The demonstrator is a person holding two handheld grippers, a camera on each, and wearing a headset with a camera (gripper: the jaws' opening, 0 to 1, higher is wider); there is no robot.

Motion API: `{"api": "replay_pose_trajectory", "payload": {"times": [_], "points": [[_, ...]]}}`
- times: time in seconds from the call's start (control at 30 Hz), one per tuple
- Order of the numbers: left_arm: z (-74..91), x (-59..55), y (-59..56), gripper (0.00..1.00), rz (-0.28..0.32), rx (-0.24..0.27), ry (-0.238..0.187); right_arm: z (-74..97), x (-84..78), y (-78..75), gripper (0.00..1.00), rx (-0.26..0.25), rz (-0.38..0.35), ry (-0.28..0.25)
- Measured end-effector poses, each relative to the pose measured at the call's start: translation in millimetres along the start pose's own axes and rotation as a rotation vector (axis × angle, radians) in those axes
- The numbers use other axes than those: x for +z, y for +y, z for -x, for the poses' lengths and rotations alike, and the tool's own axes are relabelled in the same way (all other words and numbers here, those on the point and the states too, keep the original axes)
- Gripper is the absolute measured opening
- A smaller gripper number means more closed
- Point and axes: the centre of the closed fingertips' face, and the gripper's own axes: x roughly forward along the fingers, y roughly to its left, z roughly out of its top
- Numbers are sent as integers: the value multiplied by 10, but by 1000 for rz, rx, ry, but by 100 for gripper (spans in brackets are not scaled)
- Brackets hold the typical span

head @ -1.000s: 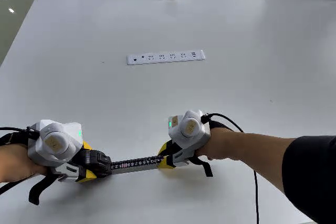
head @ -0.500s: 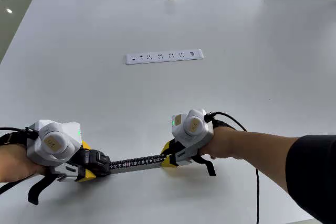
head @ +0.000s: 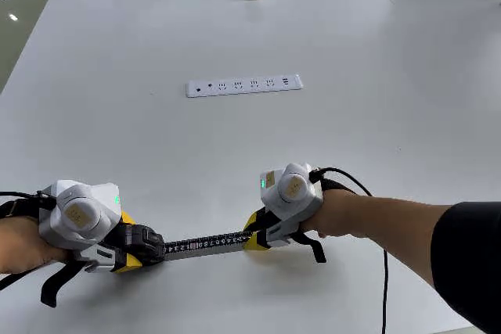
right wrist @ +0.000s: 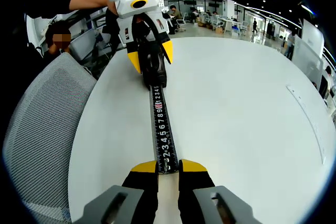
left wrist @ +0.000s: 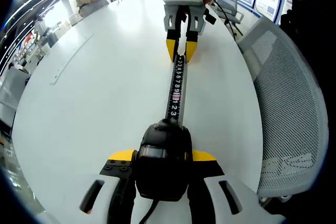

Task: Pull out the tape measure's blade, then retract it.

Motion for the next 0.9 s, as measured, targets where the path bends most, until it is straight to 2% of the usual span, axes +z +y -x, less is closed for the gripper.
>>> {"api": "replay_pose_trajectory", "payload": {"times": [0.9], "points": [[-14,-18,-6,32,0,-4,-4,98,-140,-15,10,-10,-19,5]]}}
